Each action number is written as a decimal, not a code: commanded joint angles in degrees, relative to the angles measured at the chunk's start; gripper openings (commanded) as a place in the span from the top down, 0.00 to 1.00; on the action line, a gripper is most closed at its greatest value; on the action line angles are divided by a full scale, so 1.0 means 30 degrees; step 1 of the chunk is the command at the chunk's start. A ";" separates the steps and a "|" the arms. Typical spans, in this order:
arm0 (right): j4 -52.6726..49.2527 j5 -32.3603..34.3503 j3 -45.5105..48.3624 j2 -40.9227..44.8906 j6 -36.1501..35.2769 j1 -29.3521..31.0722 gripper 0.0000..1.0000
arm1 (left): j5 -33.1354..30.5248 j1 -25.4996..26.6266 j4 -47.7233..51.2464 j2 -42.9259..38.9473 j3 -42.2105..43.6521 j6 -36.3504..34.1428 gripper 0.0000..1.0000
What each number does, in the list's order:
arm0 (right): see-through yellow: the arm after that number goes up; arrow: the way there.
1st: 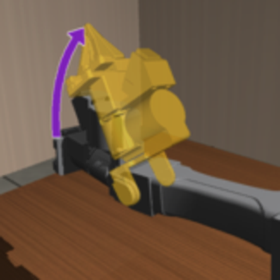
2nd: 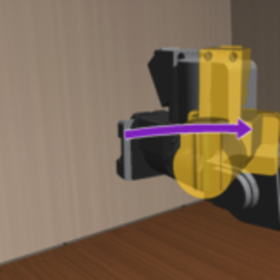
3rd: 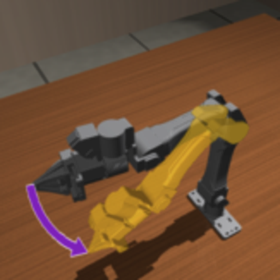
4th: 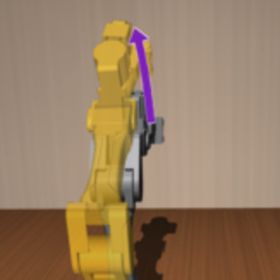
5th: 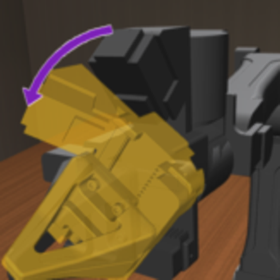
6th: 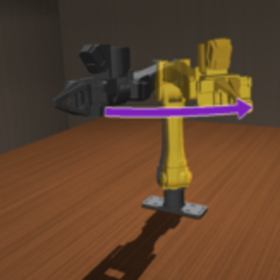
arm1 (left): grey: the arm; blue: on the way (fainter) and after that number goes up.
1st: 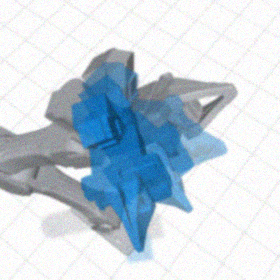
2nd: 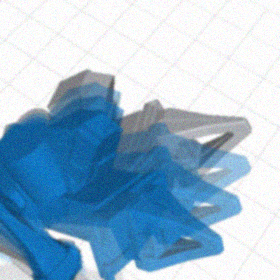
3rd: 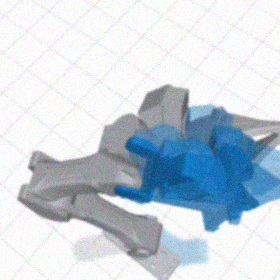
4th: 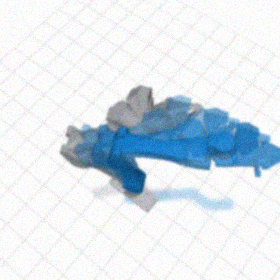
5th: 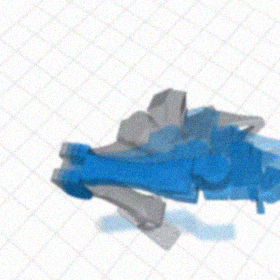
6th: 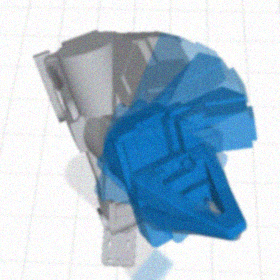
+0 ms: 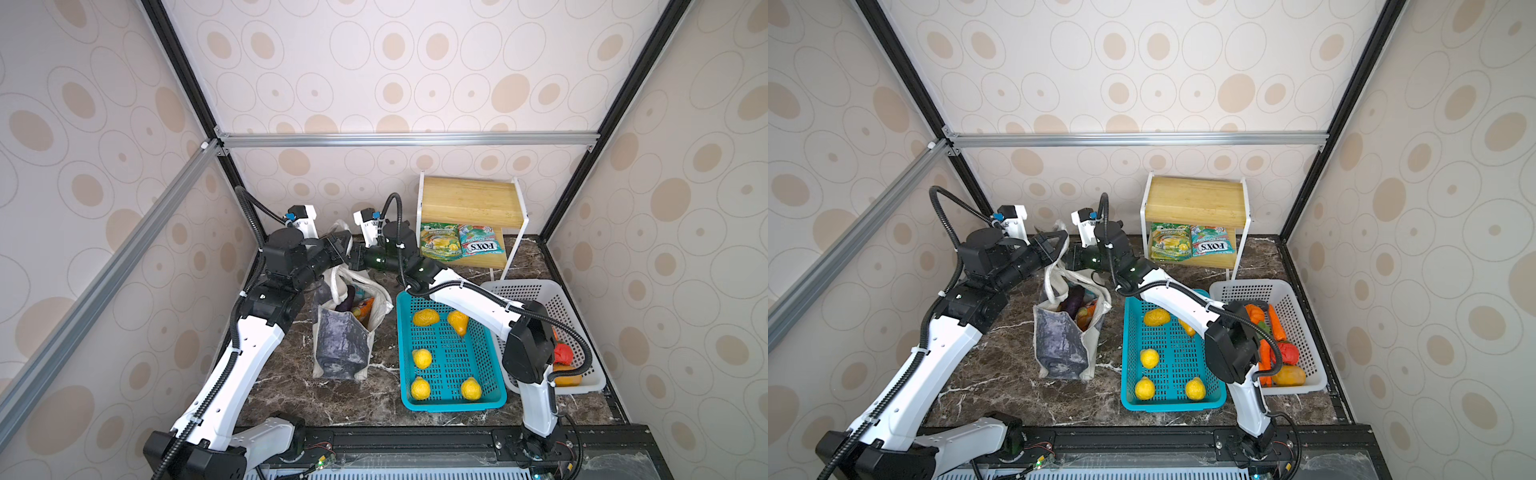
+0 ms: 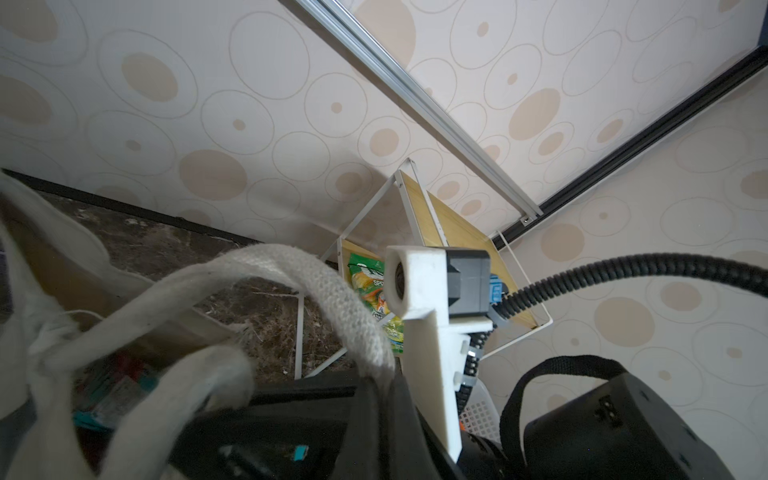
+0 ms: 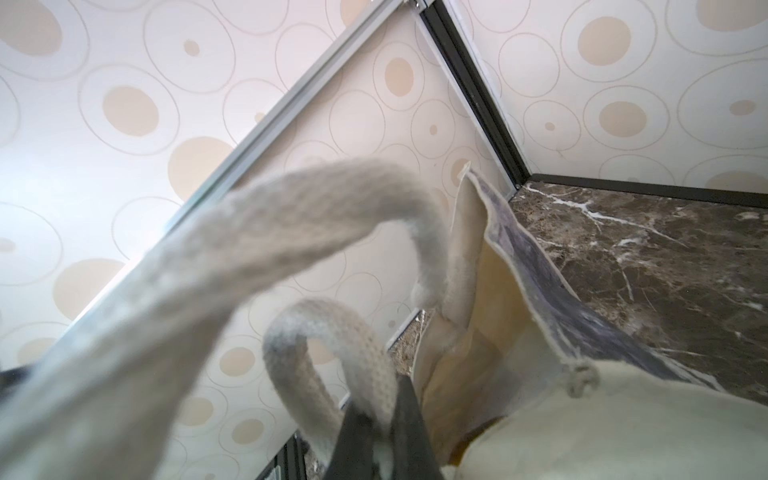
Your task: Place the food into the grocery bag and tie it
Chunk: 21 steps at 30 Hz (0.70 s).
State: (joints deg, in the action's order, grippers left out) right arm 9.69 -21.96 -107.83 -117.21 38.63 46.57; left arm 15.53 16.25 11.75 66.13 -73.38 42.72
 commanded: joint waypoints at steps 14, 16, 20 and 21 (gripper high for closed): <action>0.3249 -0.1821 -0.2694 -0.2199 0.3268 0.0034 1.00 | -0.0937 0.0150 0.3490 0.1196 -0.4768 -0.3268 1.00; 0.4304 -0.1521 -0.0908 -0.1459 0.3463 0.0064 1.00 | -0.1339 0.0150 0.3569 0.1709 -0.5215 -0.3542 1.00; 0.5734 -0.1731 0.1344 -0.0273 0.3636 0.0082 1.00 | -0.1720 0.0150 0.4077 0.2817 -0.5427 -0.4115 1.00; 0.5327 -0.1863 0.1313 -0.0197 0.3504 0.0121 1.00 | -0.1898 0.0150 0.3937 0.2804 -0.5209 -0.4146 1.00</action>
State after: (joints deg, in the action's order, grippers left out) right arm 21.69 -25.91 -104.86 -121.47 48.16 46.22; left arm 11.05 16.40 22.39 73.69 -87.88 32.67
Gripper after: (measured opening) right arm 0.074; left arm 0.047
